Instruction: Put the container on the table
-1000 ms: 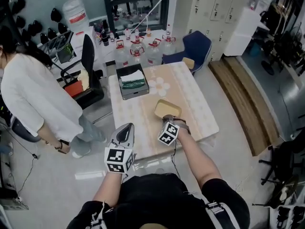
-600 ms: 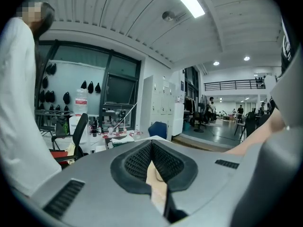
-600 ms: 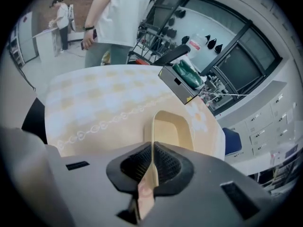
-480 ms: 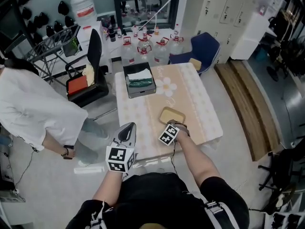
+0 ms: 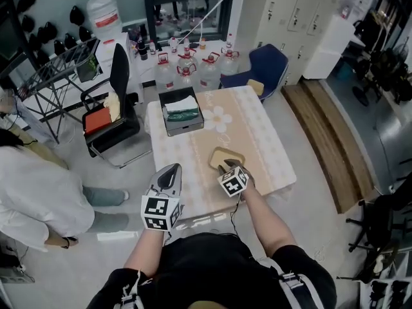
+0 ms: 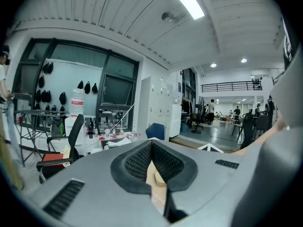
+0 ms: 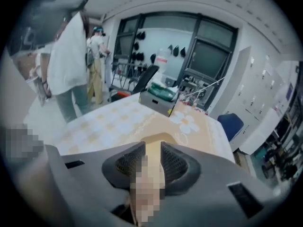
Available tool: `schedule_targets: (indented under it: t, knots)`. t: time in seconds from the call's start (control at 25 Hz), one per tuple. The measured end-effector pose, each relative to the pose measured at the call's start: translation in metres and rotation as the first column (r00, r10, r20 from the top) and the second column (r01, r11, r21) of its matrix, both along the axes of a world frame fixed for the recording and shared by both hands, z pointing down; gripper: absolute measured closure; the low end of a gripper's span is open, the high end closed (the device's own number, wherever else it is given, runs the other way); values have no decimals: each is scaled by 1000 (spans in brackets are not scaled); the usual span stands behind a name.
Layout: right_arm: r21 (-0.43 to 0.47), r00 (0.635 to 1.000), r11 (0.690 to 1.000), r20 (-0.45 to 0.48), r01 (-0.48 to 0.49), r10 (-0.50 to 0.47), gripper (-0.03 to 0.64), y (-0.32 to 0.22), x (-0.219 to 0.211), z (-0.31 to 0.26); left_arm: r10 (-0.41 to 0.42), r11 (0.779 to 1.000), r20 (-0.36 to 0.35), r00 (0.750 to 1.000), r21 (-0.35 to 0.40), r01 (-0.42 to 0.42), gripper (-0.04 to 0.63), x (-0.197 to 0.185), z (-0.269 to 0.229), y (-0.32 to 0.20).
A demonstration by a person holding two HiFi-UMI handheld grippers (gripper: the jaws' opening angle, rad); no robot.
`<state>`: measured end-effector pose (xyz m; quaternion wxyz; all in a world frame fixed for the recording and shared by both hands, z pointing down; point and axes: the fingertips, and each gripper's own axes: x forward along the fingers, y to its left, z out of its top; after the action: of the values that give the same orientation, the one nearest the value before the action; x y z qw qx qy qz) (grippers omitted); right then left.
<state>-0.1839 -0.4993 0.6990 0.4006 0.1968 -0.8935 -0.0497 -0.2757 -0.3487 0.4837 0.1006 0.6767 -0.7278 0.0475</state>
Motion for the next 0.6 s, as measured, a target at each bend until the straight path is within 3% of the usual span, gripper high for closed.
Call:
schedule_targets:
  t: [0.12, 0.2, 0.28, 0.44, 0.6]
  knots:
    - [13, 961, 993, 254, -117, 110, 546, -9, 1, -64, 14, 1000, 5, 1000, 13, -14, 581, 2, -4, -9]
    - [5, 893, 984, 421, -180, 161, 601, -11, 9, -110, 27, 999, 9, 1000, 23, -27, 581, 5, -9, -17]
    - [3, 819, 976, 544, -218, 182, 601, -8, 19, -152, 41, 999, 14, 999, 32, -42, 581, 8, -15, -24]
    - [52, 711, 958, 682, -283, 172, 603, 4, 43, -214, 72, 996, 21, 997, 50, -73, 581, 16, -21, -37]
    - [83, 636, 938, 755, -337, 161, 603, 18, 69, -251, 102, 993, 25, 994, 57, -104, 581, 28, -23, -47]
